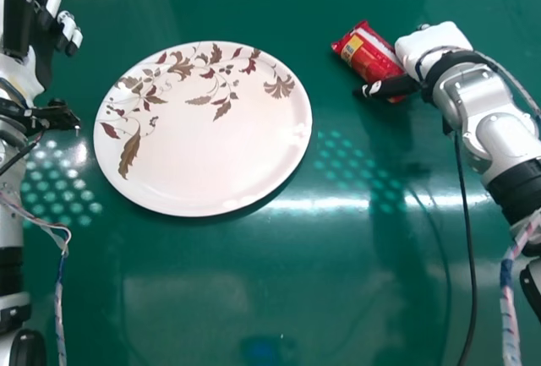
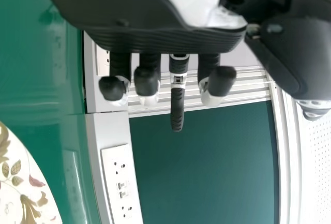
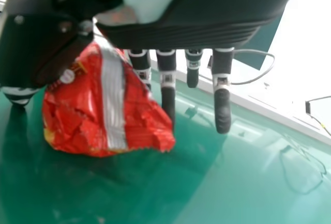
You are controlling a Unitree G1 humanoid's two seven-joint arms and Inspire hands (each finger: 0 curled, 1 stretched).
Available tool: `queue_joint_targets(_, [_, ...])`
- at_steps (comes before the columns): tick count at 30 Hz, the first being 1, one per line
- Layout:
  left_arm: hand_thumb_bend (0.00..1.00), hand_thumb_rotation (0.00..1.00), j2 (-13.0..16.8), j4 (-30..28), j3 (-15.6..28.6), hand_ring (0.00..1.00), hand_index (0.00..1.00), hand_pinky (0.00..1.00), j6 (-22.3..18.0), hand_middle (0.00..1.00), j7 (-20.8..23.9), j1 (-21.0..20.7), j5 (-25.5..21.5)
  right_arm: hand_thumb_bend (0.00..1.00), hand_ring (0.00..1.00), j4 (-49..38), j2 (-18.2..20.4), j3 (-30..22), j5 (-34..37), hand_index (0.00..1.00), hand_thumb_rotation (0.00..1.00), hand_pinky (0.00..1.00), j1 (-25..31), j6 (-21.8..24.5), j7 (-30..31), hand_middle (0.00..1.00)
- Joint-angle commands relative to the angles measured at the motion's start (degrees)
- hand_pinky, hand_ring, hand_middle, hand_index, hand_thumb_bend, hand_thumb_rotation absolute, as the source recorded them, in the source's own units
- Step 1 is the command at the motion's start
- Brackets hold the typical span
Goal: Pick up biscuit and place it in the plate
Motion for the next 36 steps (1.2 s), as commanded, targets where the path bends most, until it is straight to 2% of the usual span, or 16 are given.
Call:
queue_joint_targets(1, [1.0,1.0,-0.14,-1.96,0.4,0.0,0.0,0.0,0.65,0.71,0.34,1.6,-0.17,0.9,0.45,5.23,1.65,0.91,1.29,0.64,0.09,0.31,3.43,-0.33,-1.29,0.59])
queue_joint_targets(2, [1.0,1.0,-0.14,-2.35,0.37,0.0,0.0,0.0,0.81,0.71,0.5,1.74,-0.09,0.76,0.38,5.7,2.0,0.08,2.62,0.59,0.06,0.27,3.71,-0.79,-3.2,0.55])
queue_joint_targets(3, [1.0,1.0,-0.04,-2.51,0.34,0.0,0.0,0.0,0.91,0.71,0.43,1.86,-0.08,0.64,0.39,5.88,2.17,-0.66,3.9,0.54,0.03,0.24,4.03,-1.4,-4.82,0.54])
queue_joint_targets(5, [1.0,1.0,-0.01,-2.85,0.41,0.0,0.0,0.0,1.32,0.72,0.4,1.99,-0.25,0.53,0.36,6.28,1.93,-0.76,4.99,0.56,0.01,0.23,4.2,-3.23,-7.52,0.48])
queue_joint_targets(6, [1.0,1.0,-0.01,-3.03,0.47,0.0,0.0,0.0,1.47,0.72,0.37,2.07,-0.35,0.52,0.37,6.44,1.81,-0.55,5.19,0.56,0.0,0.25,4.09,-3.78,-8.11,0.48])
queue_joint_targets(9, [1.0,1.0,0.22,-2.93,0.62,0.0,0.0,0.0,1.29,0.69,-0.29,2.16,-0.71,0.51,0.38,6.65,1.5,-0.41,5.96,0.56,0.0,0.28,3.69,-5.01,-9.07,0.49])
queue_joint_targets(12, [1.0,1.0,0.31,-2.79,0.58,0.0,0.0,0.0,1.2,0.68,-0.41,2.06,-0.51,0.49,0.42,6.06,1.06,-0.65,6.82,0.55,0.0,0.29,3.31,-5.33,-8.63,0.53])
queue_joint_targets(17, [1.0,1.0,0.11,-2.17,0.73,0.0,0.0,0.0,0.97,0.64,-0.47,1.63,-0.6,0.49,0.42,3.88,-0.11,-0.47,6.72,0.57,0.0,0.3,2.97,-5.07,-7.78,0.5])
queue_joint_targets(20, [1.0,1.0,0.19,-1.52,0.73,0.0,0.0,0.0,0.75,0.63,-0.7,1.34,-0.6,0.49,0.42,2.42,-0.74,-0.99,7.09,0.57,0.0,0.29,3.4,-5.05,-8.03,0.51])
queue_joint_targets(29, [1.0,1.0,0.48,-1.21,0.55,0.0,0.0,0.0,0.69,0.7,-0.78,1.15,-0.13,0.49,0.42,-2.06,-1.91,-3.0,8.9,0.55,0.0,0.3,4.8,-4.71,-7.59,0.5])
queue_joint_targets(33, [1.0,1.0,0.46,-1.46,0.73,0.0,0.0,0.0,1.09,0.7,-0.36,1.18,-0.08,0.49,0.42,-7.2,-2.51,-4.74,10.08,0.55,0.0,0.29,5.46,-3.25,-4.37,0.51])
queue_joint_targets(36, [1.0,1.0,0.85,-1.96,0.67,0.0,0.0,0.0,1.34,0.74,0.09,1.55,0.59,0.49,0.42,-11.74,-4.0,-5.37,9.35,0.55,0.0,0.27,6.21,-3.82,-4.36,0.51])
